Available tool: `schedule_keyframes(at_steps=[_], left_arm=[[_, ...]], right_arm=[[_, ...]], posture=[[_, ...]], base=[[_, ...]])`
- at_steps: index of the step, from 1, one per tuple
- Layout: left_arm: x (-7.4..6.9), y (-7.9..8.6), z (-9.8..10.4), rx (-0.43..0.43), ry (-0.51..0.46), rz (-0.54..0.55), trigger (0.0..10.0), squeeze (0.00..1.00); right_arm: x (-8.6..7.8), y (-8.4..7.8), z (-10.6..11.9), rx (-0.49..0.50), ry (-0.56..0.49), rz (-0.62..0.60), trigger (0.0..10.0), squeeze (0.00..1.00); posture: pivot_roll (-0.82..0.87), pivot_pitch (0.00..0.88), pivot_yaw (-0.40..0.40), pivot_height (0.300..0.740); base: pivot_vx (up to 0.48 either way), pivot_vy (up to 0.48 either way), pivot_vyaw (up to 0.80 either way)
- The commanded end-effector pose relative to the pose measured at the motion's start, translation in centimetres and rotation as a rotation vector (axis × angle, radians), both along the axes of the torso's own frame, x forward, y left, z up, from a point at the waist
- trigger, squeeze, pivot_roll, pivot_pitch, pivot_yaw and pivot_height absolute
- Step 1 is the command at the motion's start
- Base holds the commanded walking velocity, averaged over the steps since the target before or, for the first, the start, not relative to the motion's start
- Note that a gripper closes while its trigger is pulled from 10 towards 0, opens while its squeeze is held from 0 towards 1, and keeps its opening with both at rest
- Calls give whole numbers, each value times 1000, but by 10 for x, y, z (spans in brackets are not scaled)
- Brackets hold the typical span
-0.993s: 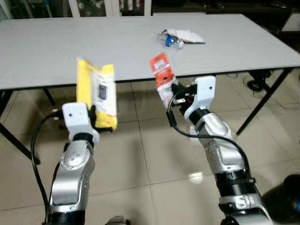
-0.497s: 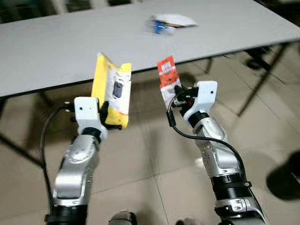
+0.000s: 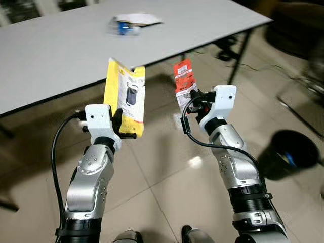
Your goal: Picking trash to rubbish bin
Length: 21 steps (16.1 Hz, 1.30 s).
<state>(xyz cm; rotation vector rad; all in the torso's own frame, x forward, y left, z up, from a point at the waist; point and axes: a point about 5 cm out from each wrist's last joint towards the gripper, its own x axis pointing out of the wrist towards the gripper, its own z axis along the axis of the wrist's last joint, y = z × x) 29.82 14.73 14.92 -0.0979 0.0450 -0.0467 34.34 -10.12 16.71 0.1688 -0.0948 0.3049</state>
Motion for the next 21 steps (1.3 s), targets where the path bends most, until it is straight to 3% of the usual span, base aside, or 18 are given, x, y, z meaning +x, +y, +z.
schedule_keyframes(at_steps=[1,4,21], left_arm=[[2,1,3,-8,-7,5,10000,0],[3,7,-1,-3,2,11,10000,0],[10,6,10,-34,-42,-62,10000,0]], right_arm=[[-2,3,3,-21,-13,15,10000,0],[-3,6,4,-24,-19,5,10000,0],[-10,9,-5,-45,-3,-6,10000,0]], posture=[[-20,168,55,740],[-38,166,62,740],[-33,176,94,740]], base=[[0,0,-781],[0,0,-781],[0,0,-779]])
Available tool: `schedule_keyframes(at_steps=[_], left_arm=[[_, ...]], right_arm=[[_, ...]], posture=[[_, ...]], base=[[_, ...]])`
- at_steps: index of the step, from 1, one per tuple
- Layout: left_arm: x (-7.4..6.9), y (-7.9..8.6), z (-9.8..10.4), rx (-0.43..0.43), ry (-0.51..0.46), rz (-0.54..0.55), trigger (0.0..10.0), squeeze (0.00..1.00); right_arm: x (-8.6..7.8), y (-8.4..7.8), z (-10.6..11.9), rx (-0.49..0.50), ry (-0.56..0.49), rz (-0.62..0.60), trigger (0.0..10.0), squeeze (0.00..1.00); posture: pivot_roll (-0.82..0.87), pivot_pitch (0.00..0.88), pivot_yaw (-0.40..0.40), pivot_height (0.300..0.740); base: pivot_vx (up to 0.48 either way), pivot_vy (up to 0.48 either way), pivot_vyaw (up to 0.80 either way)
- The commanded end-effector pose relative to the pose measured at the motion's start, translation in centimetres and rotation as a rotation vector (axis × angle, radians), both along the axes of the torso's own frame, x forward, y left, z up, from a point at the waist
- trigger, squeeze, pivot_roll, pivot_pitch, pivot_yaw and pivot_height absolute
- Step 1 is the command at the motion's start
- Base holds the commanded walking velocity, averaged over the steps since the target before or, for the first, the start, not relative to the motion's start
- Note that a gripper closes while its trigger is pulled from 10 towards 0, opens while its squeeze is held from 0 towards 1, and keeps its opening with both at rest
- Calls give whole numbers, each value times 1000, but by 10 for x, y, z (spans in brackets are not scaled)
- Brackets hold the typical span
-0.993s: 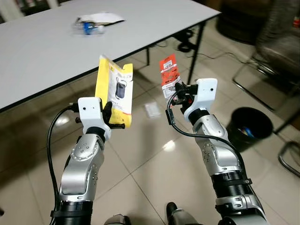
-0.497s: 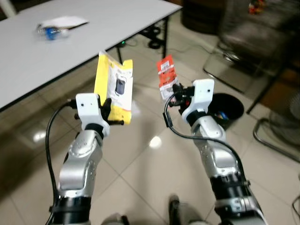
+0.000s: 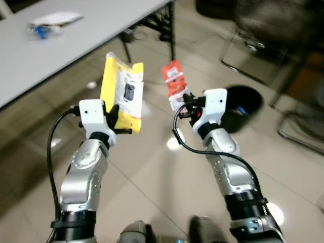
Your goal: Picking trash to rubbish bin
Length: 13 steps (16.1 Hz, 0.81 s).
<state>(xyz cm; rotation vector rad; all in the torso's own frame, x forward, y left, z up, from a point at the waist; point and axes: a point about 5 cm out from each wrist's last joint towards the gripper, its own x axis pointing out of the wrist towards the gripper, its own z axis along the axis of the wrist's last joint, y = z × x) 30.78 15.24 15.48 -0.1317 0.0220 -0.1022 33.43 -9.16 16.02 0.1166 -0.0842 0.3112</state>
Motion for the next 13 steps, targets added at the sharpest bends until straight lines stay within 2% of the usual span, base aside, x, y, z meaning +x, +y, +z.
schedule_keyframes(at_steps=[1,7,13], left_arm=[[1,0,4,1,-17,-9,10000,0],[0,2,4,-3,-16,-1,10000,0],[0,-1,3,-17,-18,-13,10000,0]], right_arm=[[-1,-1,2,8,-5,-10,10000,0],[-2,-2,1,10,0,-9,10000,0],[-6,-2,-1,-4,5,16,10000,0]], posture=[[-33,176,94,740],[-38,184,89,740],[-52,196,84,740]], base=[[0,0,-775],[0,0,-758],[0,0,0]])
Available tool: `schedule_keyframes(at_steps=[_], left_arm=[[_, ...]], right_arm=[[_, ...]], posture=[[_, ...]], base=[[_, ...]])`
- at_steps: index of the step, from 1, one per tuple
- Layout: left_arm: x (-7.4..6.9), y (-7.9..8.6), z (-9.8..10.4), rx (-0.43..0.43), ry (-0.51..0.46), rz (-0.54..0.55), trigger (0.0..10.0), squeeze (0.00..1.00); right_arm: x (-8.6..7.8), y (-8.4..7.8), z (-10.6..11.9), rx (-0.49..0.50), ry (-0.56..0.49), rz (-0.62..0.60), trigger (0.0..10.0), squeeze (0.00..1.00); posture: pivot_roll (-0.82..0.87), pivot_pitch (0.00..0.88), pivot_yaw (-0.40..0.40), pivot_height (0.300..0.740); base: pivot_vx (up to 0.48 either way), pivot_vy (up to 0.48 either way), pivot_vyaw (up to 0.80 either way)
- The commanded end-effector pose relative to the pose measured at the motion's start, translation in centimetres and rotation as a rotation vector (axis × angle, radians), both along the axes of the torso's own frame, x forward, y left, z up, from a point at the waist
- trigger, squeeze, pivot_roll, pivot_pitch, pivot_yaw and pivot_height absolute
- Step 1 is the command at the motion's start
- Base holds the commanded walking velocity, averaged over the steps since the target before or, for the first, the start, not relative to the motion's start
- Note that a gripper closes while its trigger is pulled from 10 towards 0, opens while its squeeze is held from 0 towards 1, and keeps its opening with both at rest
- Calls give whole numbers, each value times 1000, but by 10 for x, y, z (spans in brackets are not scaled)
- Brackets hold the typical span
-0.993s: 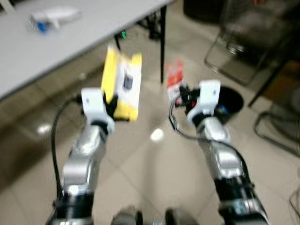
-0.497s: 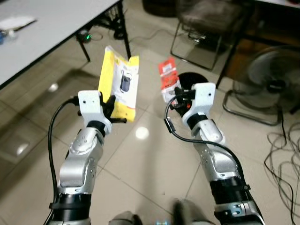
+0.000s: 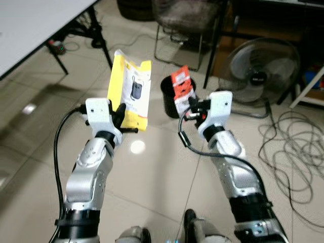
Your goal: Picking trash to rubbish bin
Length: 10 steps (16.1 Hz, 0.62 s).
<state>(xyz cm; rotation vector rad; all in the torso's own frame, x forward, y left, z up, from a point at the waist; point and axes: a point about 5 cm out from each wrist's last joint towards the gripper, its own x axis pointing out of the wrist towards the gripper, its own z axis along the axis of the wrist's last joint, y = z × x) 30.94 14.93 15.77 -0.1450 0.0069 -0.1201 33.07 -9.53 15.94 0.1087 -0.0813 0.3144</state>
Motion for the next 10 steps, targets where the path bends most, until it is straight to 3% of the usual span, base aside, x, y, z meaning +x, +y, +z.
schedule_keyframes(at_steps=[1,10], left_arm=[[-2,2,0,-2,-2,1,10000,0],[-3,2,-2,0,4,-3,10000,0]], right_arm=[[-3,2,-1,1,6,16,10000,0],[-6,4,-4,-8,18,27,10000,0]], posture=[[-52,196,84,740],[-52,208,87,740]], base=[[277,0,0],[443,0,0]])
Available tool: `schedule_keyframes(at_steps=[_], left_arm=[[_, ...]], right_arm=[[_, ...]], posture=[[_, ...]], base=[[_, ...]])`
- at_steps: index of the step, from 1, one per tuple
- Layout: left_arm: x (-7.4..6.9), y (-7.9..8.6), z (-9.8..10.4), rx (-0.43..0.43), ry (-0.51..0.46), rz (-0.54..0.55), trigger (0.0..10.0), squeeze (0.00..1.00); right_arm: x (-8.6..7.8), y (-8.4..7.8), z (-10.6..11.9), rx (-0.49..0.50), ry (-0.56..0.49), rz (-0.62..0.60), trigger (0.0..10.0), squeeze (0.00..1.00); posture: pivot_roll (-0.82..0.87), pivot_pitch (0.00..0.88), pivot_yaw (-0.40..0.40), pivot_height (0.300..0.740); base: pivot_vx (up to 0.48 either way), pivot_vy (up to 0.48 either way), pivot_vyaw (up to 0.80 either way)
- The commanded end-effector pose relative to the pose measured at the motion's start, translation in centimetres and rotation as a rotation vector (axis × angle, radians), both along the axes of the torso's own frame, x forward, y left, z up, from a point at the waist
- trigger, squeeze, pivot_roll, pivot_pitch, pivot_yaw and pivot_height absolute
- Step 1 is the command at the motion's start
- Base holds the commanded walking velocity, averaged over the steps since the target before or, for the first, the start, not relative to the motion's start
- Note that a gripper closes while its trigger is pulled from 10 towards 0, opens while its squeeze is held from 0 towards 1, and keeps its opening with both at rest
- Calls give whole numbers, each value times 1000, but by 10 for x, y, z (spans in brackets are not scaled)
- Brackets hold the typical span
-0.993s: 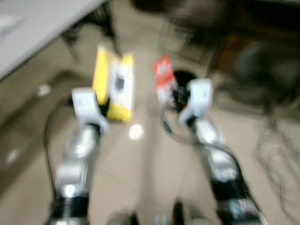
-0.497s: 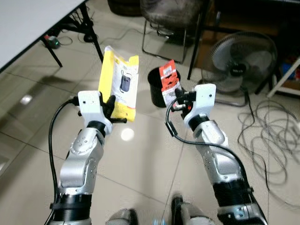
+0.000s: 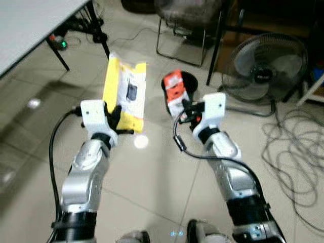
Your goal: Picking trash to rubbish bin
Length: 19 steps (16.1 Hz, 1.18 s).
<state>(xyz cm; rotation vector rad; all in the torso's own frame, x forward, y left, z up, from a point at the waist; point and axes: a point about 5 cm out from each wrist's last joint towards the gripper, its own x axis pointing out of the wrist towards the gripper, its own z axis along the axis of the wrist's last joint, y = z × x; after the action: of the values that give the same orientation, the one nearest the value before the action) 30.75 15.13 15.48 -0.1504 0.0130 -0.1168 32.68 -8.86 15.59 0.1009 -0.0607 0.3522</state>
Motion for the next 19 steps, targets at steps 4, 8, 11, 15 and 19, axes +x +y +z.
schedule_keyframes(at_steps=[4,8,11,15,19], left_arm=[[-1,0,1,7,-2,-10,10000,0],[-2,-1,1,9,-1,-19,10000,0],[-3,-2,1,9,1,-25,10000,0],[-3,-2,0,7,6,-24,10000,0],[-3,-2,-1,7,8,-26,10000,0]], right_arm=[[-2,-3,-1,4,6,-14,10000,0],[-2,-3,-1,4,5,-15,10000,0],[-3,-3,-3,6,15,-19,10000,0],[-3,-4,-3,5,18,-22,10000,0],[-3,-4,-3,1,20,-21,10000,0]], posture=[[-51,210,88,740],[-50,210,89,740],[-48,213,91,740],[-50,217,88,740],[-50,217,88,740]], base=[[445,0,0],[442,0,0],[444,0,0],[442,0,-103],[439,0,0]])
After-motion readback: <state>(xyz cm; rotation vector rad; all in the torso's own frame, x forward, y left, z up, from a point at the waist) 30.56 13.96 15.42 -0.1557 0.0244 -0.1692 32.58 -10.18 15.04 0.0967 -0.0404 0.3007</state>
